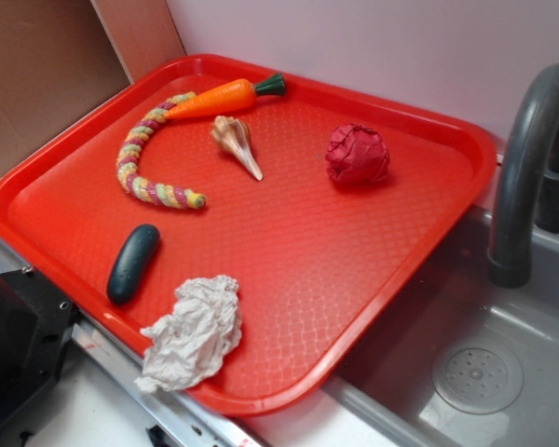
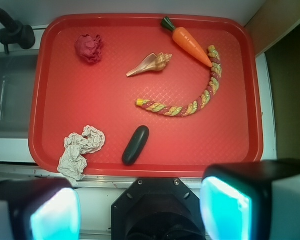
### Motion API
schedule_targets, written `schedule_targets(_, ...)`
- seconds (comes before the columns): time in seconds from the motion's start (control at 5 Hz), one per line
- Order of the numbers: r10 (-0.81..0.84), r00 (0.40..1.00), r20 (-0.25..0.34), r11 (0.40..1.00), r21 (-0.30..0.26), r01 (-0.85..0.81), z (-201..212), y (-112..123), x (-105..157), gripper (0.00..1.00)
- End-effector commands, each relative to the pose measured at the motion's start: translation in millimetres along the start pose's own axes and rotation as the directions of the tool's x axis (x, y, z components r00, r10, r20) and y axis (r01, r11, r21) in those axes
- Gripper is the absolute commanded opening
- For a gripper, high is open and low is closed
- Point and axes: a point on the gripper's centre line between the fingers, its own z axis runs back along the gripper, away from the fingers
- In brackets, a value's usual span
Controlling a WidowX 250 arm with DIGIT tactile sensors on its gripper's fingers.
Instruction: Grab the red paper.
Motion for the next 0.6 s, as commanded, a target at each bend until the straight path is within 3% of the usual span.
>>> schedule_targets(0.0, 0.000, 1.000, 0.000, 1.000, 0.000, 0.000, 0, 0, 0, 1.00)
schedule_targets(0.2, -0.055, 0.995, 0.081, 0.998, -0.039, 0.058, -18, -30, 35, 1.00)
schedule_targets(0.4, -0.068, 0.994, 0.087, 0.997, -0.039, 0.072, -39, -49, 64, 1.00)
